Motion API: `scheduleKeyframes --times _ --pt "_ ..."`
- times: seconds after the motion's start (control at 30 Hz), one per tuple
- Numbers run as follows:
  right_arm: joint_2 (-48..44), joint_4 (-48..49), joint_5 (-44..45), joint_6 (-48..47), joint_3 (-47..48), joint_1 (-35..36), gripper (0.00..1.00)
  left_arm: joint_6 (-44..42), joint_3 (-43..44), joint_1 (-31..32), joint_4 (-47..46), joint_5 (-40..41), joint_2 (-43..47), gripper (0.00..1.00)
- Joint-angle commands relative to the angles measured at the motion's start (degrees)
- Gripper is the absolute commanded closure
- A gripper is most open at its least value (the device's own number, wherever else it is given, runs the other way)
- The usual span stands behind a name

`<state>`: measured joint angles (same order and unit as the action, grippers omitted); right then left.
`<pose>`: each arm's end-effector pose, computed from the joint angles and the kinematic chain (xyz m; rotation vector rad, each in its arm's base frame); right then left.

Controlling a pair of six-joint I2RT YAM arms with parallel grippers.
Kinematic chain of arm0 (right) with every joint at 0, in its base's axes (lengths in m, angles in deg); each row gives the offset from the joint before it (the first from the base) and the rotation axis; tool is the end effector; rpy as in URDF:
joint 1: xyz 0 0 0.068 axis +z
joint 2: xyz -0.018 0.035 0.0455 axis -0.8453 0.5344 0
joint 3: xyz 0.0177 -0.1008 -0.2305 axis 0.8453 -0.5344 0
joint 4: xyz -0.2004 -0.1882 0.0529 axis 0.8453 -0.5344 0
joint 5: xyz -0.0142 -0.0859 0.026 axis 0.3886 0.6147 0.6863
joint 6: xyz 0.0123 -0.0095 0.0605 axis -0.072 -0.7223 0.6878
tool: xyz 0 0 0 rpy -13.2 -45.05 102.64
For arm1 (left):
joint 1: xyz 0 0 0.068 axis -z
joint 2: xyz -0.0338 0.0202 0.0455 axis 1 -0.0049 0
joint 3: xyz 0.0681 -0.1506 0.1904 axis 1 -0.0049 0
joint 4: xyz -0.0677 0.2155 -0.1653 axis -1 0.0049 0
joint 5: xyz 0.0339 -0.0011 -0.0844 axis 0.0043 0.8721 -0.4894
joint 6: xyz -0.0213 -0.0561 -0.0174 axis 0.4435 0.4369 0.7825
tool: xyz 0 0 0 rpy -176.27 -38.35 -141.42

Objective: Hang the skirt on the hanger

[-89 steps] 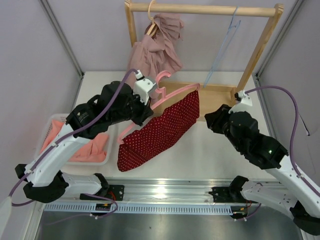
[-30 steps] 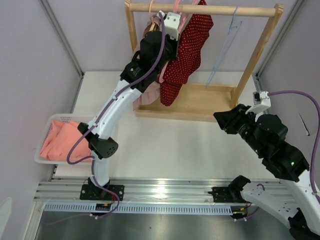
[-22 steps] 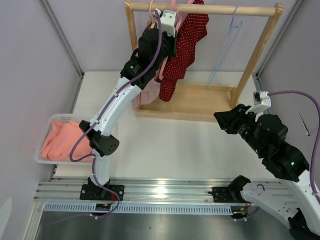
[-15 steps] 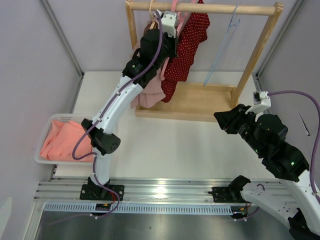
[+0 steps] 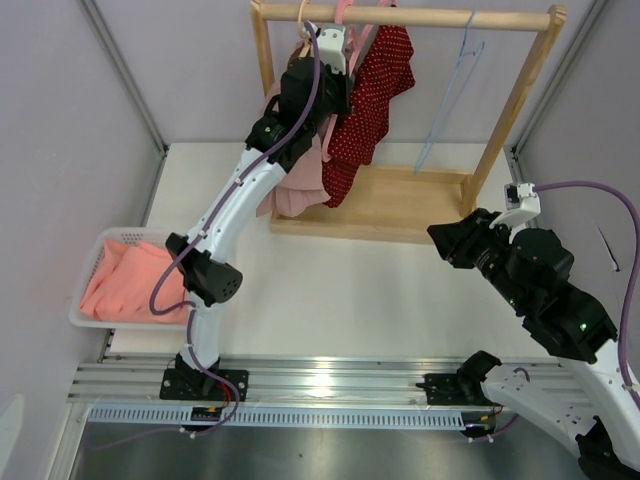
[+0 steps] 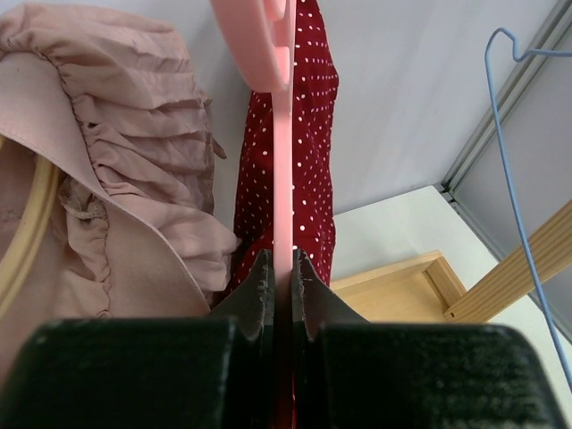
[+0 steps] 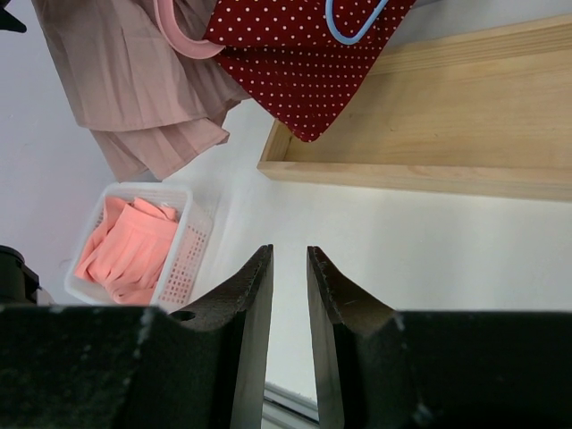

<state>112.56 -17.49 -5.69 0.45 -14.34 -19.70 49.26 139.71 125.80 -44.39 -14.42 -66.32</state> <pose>0.1299 0.0876 0.4299 0.0830 1.8078 0.6827 0.3892 -0.2717 0.4833 0.2555 1.5916 -0.4115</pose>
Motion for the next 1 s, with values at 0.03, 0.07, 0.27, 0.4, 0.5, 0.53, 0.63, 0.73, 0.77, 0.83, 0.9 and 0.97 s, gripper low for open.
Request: scheduleKeyframes --times 0.03,0.07,0.27,0.4,0.5,0.53,0.63,0.73,0.77,0.83,0.9,0.97 --pt "-0.50 0.33 0.52 -1.09 -0.24 -0.38 0.73 2.33 3.46 -0.65 -4.30 -1.40 -0.35 1.00" --pt "-0.67 0.33 0.43 -1.18 -0.41 -0.38 0.73 2.50 3.46 -0.65 -4.30 -1.66 -0.44 1.00" --pt "-0.94 0.41 0.52 -1.09 -0.85 -0.47 0.73 3.03 3.20 -0.65 -3.33 -3.60 -0.44 1.00" --pt "-0.94 0.76 0.35 -1.09 -1.29 -0.56 0.72 3.30 2.85 -0.57 -3.59 -4.65 0.96 0.97" --pt "-0.94 0.94 0.26 -1.09 -1.29 -0.56 0.73 4.00 -0.75 -0.65 -5.95 -5.26 3.77 0.85" --pt "-0.85 1.03 0.26 -1.09 -1.38 -0.56 0.73 4.09 -1.11 -0.65 -6.14 -5.53 4.39 0.83" --pt "-0.85 1.20 0.17 -1.09 -1.64 -0.47 0.72 4.09 -0.94 -0.57 -6.41 -6.23 5.97 0.69" --pt "-0.76 1.47 0.00 -1.09 -1.73 -0.64 0.72 4.35 -1.37 -0.57 -7.55 -6.85 7.82 0.59" --pt "-0.68 1.64 0.08 -1.18 -1.73 -0.56 0.72 4.44 -1.29 -0.57 -7.81 -6.94 8.26 0.57" --pt "-0.67 1.64 0.08 -1.18 -1.73 -0.56 0.72 4.88 -1.37 -0.48 -8.95 -7.64 9.57 0.54" --pt "-0.67 1.73 0.08 -1.44 -1.64 -0.73 0.72 5.05 -1.46 -0.30 -10.18 -8.60 10.37 0.52" --pt "-0.68 1.73 0.17 -1.44 -1.64 -0.73 0.72 5.14 -1.46 -0.04 -10.88 -8.95 11.69 0.50"
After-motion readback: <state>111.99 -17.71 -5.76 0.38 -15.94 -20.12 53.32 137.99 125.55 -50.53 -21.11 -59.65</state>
